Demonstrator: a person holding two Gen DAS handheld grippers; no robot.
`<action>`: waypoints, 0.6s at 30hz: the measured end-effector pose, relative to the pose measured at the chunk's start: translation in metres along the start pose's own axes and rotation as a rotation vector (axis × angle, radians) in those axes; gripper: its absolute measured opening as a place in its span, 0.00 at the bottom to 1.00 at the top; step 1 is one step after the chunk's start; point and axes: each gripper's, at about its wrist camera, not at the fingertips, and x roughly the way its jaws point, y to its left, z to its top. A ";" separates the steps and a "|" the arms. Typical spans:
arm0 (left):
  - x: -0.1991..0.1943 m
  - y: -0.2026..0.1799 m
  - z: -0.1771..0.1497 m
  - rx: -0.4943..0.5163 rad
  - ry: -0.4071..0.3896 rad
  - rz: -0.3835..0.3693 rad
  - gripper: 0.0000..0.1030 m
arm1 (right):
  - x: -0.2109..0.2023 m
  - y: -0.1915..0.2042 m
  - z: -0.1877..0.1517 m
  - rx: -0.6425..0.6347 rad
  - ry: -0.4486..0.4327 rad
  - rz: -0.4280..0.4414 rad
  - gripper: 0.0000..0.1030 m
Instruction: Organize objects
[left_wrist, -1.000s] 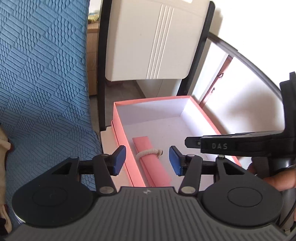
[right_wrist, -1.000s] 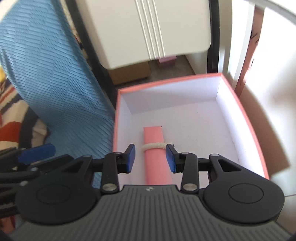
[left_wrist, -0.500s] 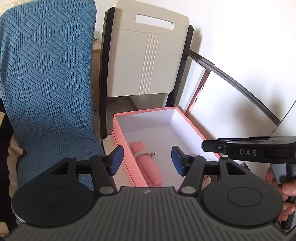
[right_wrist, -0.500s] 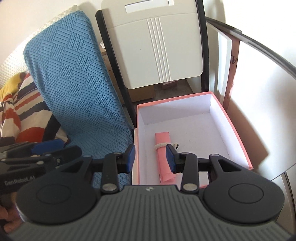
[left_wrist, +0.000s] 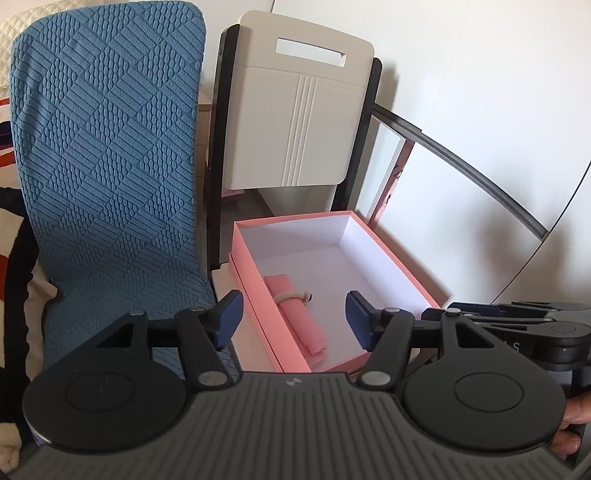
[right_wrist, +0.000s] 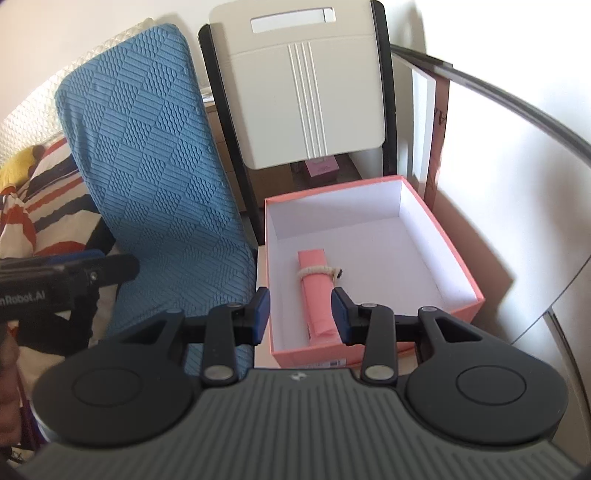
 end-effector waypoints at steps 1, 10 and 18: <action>-0.001 0.000 -0.002 -0.001 0.001 -0.001 0.65 | 0.001 0.000 -0.004 0.004 0.006 -0.006 0.38; -0.001 0.004 -0.015 -0.018 -0.003 -0.013 0.96 | 0.004 -0.006 -0.025 0.028 0.010 -0.030 0.86; 0.006 0.006 -0.017 -0.019 0.027 0.003 1.00 | 0.012 -0.001 -0.034 0.011 0.042 -0.042 0.93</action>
